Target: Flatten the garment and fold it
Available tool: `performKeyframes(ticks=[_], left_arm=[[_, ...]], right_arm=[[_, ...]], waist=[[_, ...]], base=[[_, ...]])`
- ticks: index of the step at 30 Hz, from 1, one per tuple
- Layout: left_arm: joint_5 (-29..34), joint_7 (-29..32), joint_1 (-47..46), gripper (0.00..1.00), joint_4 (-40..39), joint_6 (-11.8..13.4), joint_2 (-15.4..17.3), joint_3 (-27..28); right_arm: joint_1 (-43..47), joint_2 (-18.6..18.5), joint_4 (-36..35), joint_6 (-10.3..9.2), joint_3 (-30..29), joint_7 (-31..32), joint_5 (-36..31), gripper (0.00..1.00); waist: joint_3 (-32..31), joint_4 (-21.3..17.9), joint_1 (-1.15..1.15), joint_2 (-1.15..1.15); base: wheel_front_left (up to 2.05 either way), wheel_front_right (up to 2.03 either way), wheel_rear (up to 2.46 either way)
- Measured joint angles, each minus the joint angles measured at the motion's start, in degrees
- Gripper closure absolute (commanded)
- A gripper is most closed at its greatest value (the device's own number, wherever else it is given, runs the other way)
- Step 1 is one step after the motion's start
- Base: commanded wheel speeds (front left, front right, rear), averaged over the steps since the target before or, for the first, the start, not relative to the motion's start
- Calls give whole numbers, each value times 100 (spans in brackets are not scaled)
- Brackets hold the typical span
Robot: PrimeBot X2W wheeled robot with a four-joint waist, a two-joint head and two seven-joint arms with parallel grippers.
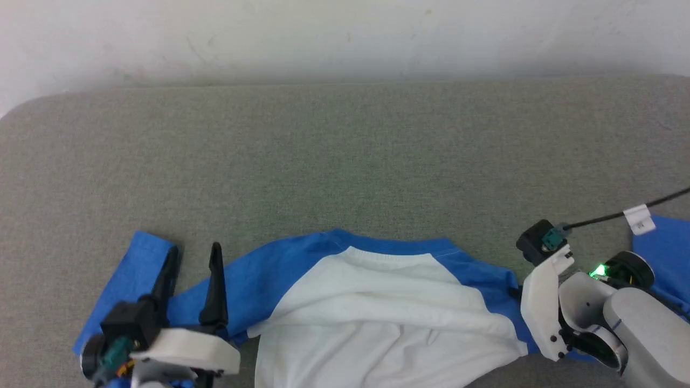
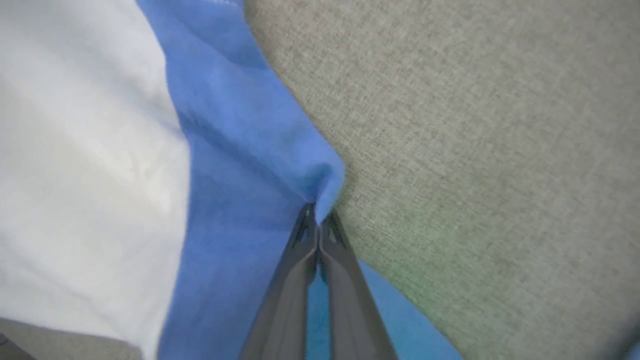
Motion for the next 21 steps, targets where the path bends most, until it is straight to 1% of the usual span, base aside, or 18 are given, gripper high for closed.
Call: performKeyframes(ticks=[3,6,9,10,12,14,16,21], left_arm=[[-54,408,-245,0,19,-249,282,-8],[-254,1107,-680,0,79,-592,582,-60],[-573,2097,-1165,0,359,-953,801,-240],[-638,2530,-1315,0,492,-1038,899,-349],[-825,3210,-1532,0,719,-1174,1071,-535],[-998,3861,-1703,0,927,-1260,1263,-724],[-1178,4352,-1813,0,1043,-1306,1434,-924],[-1494,5138,-1919,0,1141,-1348,1737,-1385]], right_arm=[[182,25,-29,19,-277,-275,-38,100],[340,34,-116,18,-579,-397,-157,100],[384,65,-270,18,-802,-389,-280,100],[385,91,-341,18,-845,-378,-327,100],[403,156,-458,18,-910,-316,-357,100],[419,220,-549,18,-933,-276,-411,100],[449,265,-613,18,-949,-240,-443,100],[467,390,-647,18,-1005,-240,-489,100]], waist=[[-99,-31,0,0],[-142,-83,0,0],[-125,-153,0,0],[-111,-183,0,0],[-74,-250,1,0],[-30,-327,1,0],[19,-409,1,0],[149,-606,1,0]], base=[[0,0,0],[0,0,0],[0,0,0],[0,0,0],[0,0,0],[0,0,0],[0,0,0],[0,0,0]])
